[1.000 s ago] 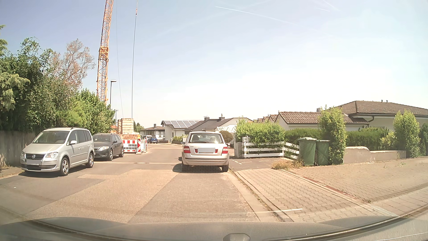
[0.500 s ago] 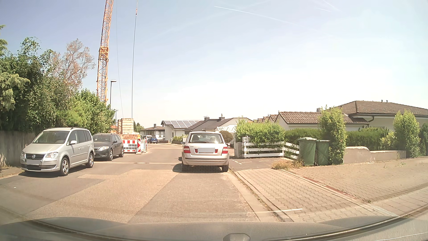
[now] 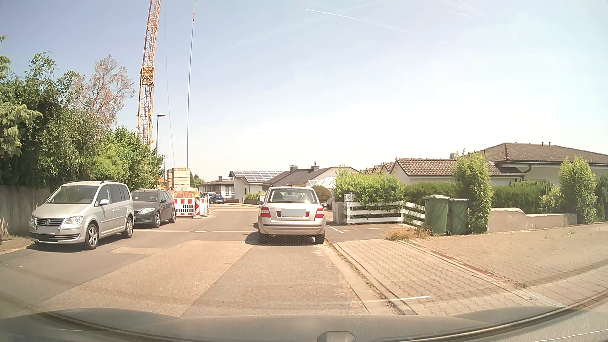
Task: Follow the waypoints while adhering to traffic rules and regulations
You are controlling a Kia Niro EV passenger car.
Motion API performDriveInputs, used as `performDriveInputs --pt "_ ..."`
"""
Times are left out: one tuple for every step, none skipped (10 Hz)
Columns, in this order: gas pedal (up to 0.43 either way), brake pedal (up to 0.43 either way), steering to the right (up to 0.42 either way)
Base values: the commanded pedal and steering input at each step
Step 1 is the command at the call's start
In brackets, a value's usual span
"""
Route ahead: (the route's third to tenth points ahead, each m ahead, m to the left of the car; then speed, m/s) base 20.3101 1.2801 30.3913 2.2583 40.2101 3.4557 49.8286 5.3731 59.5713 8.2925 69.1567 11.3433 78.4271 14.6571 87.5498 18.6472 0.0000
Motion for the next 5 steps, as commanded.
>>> performDriveInputs --pt "0.0 0.354 -0.02" --pt "0.0 0.354 -0.02" --pt "0.0 0.354 -0.02" --pt "0.0 0.354 -0.02" --pt "0.0 0.354 -0.02"
